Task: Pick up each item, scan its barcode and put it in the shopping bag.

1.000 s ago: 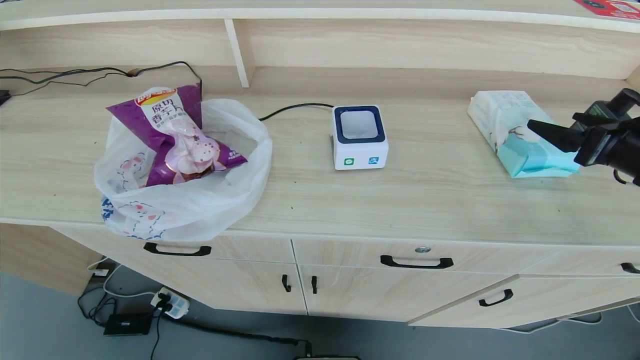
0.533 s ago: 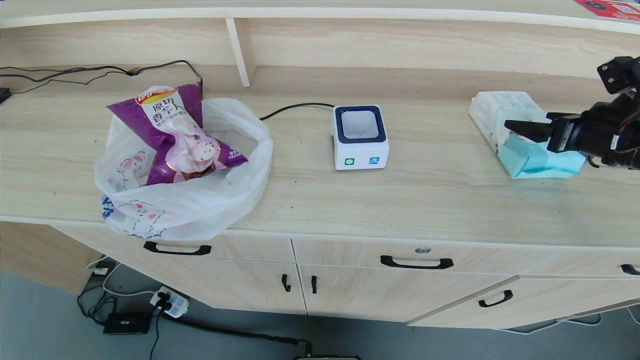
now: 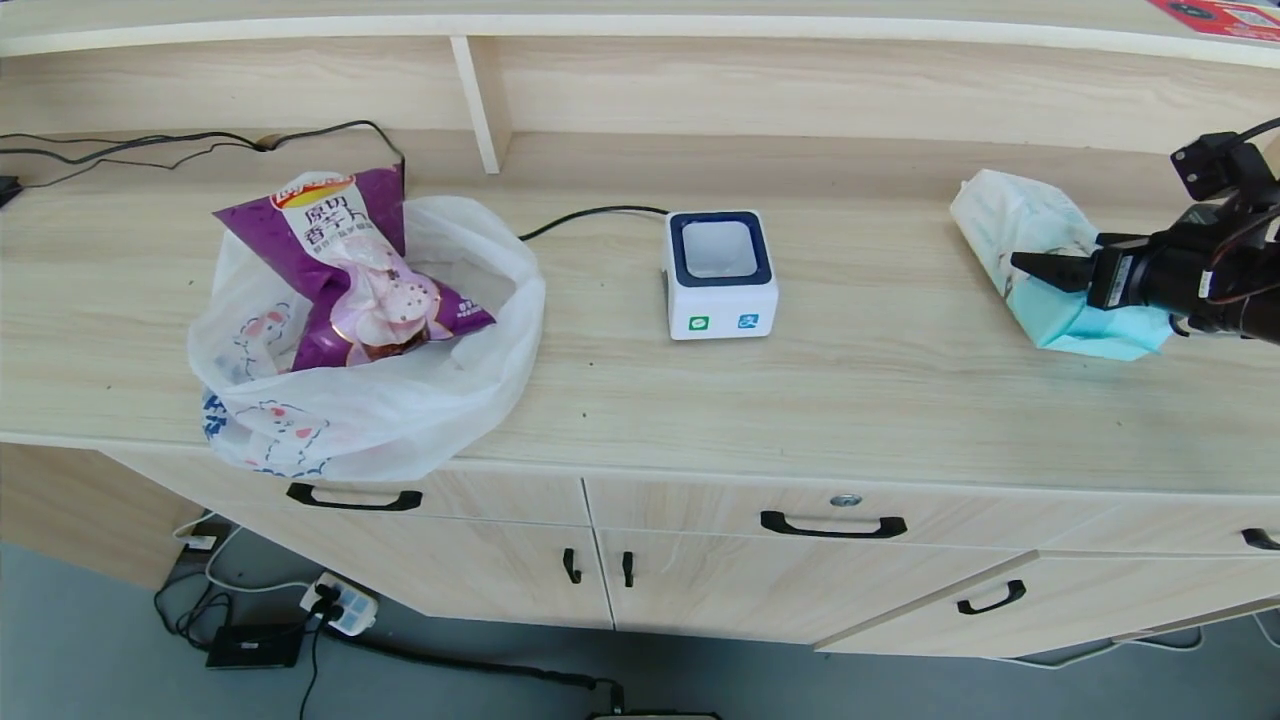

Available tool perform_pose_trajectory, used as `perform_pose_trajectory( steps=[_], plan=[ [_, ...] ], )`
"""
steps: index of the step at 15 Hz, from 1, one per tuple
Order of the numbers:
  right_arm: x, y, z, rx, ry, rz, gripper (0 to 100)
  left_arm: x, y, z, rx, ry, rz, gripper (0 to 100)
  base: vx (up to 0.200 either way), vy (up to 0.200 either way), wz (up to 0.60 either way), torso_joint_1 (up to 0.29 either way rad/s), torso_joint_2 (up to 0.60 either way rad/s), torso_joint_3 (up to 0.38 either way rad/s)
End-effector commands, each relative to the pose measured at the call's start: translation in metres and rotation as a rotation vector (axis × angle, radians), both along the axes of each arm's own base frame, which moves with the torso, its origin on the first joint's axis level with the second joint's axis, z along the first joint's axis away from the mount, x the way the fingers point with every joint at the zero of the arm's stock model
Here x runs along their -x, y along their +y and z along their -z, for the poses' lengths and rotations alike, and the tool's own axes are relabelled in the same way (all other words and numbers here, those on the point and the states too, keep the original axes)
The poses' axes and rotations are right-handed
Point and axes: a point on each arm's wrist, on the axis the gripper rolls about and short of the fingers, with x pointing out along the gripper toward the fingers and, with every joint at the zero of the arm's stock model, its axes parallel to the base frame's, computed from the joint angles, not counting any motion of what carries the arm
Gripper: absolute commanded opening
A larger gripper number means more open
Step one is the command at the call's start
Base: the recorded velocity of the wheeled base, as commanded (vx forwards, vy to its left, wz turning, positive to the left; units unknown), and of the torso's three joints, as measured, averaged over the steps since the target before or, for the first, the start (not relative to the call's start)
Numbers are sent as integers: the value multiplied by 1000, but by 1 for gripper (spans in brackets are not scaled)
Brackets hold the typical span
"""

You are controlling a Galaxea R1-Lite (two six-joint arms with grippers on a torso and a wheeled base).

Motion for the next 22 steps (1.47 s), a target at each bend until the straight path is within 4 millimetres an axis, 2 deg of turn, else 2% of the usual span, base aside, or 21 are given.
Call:
perform_pose_trajectory(
  steps=[1,3,8,15,16,19,20,22],
  plan=[
    [-1,-3,-4,4,-13,8,100,0,0,0,0,0,-1,100,0,0,0,0,0,0],
    [5,-2,-15,11,-33,11,100,0,0,0,0,0,-1,100,0,0,0,0,0,0],
    [9,1,4,80,36,-27,100,0,0,0,-3,-2,1,100,0,0,0,0,0,0],
    [2,6,14,66,71,-39,100,0,0,0,-17,-4,2,100,0,0,0,0,0,0],
    [3,13,15,11,101,-51,100,0,0,0,-17,-4,2,100,0,0,0,0,0,0],
    [2,14,11,-19,89,-47,100,0,0,0,-17,-4,2,100,0,0,0,0,0,0],
    [2,15,9,-17,83,-48,0,0,0,0,-17,-4,2,100,0,0,0,0,0,0],
    [1,16,8,-19,78,-49,0,0,0,0,-17,-4,2,100,0,0,0,0,0,0]
  ],
)
